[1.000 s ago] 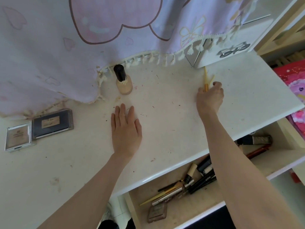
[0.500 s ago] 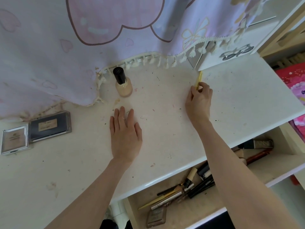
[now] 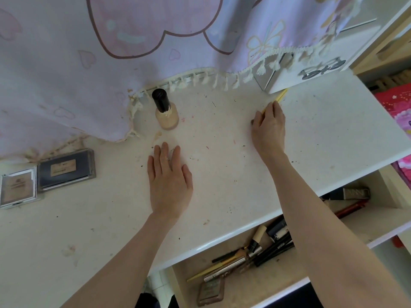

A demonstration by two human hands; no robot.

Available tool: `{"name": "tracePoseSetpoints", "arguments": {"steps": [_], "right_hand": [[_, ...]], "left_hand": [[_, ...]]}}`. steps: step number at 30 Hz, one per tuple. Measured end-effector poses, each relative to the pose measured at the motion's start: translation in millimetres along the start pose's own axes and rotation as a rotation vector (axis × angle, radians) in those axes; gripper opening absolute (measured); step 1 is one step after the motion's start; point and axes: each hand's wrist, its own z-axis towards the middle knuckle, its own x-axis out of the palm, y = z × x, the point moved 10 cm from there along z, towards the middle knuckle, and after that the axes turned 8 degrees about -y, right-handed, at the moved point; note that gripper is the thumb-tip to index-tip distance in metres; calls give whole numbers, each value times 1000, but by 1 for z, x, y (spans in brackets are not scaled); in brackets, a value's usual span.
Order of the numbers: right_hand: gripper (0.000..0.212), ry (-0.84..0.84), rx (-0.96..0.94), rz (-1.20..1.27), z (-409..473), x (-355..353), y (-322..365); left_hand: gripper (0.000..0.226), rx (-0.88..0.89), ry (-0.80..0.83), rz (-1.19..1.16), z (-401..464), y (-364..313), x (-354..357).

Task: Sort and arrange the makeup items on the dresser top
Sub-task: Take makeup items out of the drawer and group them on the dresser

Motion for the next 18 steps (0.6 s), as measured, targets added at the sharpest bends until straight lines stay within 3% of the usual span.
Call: {"name": "tracePoseSetpoints", "arguments": {"steps": [4, 9, 13, 18], "right_hand": [[53, 72, -82, 39, -12, 0, 9], [52, 112, -28, 83, -46, -15, -4], [46, 180, -219, -80, -114, -20, -10], [45, 199, -321, -124, -191, -42, -22]], "left_hand": [[55, 1, 36, -4, 1, -1, 0], [67, 45, 119, 11, -1, -2, 3], [56, 84, 264, -13, -15, 0, 5], [55, 198, 255, -68, -92, -6, -19]]}}
